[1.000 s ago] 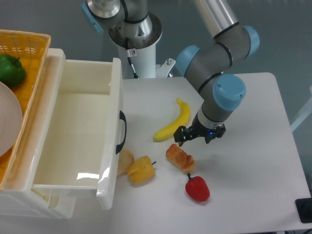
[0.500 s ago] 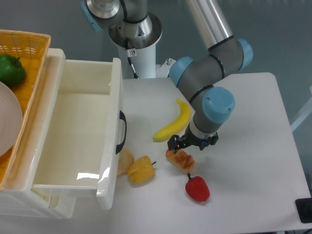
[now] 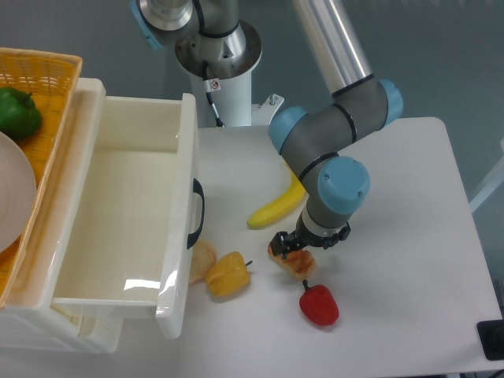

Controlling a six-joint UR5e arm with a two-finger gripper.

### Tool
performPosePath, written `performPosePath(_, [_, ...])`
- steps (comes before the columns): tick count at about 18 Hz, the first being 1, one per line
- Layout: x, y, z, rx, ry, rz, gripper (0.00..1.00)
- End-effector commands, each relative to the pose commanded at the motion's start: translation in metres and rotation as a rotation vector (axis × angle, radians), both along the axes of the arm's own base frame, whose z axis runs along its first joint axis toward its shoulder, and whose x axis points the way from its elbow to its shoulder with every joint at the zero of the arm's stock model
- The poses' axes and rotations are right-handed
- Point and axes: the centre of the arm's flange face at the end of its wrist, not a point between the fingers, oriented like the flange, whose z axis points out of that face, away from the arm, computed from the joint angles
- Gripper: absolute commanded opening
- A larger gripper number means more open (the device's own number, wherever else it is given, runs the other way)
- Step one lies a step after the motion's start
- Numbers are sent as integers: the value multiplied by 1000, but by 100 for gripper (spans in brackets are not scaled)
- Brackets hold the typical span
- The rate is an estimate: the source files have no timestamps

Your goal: Pick up the square bread

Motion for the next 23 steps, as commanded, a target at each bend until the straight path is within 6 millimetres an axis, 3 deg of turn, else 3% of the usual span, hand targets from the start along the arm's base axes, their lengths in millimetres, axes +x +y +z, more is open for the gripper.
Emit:
performPosePath(8, [6,9,0,-8,4,78,100])
performPosePath(13, [14,22,-13,-6,3,52,100])
performPosePath(23, [14,21,-18,-11,0,30,97])
